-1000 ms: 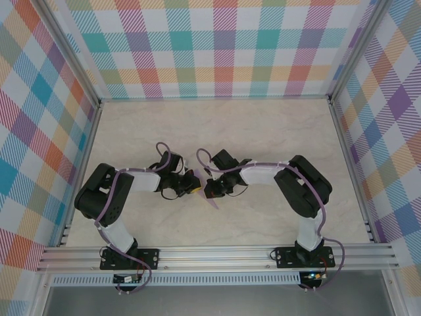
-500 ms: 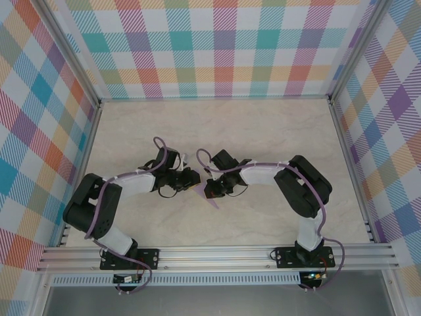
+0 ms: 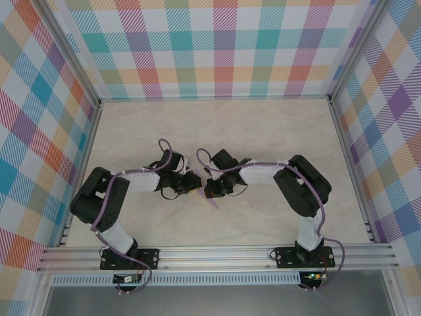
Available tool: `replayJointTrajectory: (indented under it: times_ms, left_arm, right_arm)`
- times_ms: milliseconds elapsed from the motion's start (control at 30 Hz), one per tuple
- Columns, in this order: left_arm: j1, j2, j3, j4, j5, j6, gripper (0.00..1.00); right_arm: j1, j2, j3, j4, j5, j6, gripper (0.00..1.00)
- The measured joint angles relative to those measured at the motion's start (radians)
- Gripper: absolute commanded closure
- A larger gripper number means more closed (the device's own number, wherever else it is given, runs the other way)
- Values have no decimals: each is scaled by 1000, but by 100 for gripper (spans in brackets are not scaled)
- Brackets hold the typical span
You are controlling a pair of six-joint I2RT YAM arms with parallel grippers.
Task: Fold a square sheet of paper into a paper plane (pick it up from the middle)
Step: Fold the wing for the fifth time at the center of the table.
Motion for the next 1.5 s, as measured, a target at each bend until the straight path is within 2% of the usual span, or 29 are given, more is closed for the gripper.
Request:
replayJointTrajectory:
  times_ms: [400, 833, 1067, 1200, 1300, 1367, 1500]
  left_arm:
    - [14, 16, 11, -25, -87, 26, 90]
    - [253, 2, -15, 17, -108, 26, 90]
    - [315, -43, -15, 4, -126, 24, 88]
    - [293, -170, -16, 3, -127, 7, 88]
    - [231, -253, -28, 35, -121, -21, 88]
    - [180, -257, -42, 66, -107, -45, 90]
    - [71, -173, -61, 103, -91, -83, 95]
  right_arm:
    - [-5, 3, -2, -2, -10, -16, 100]
    - [-9, 0, -21, 21, -22, -27, 100]
    - [-9, -2, -22, 22, -23, -26, 100]
    - [-9, -3, -24, 24, -22, -26, 100]
    - [-9, -5, -27, 27, -21, -25, 100]
    - [-9, -6, -28, 27, -21, -23, 100]
    - [-8, -6, -28, 28, -21, -22, 100]
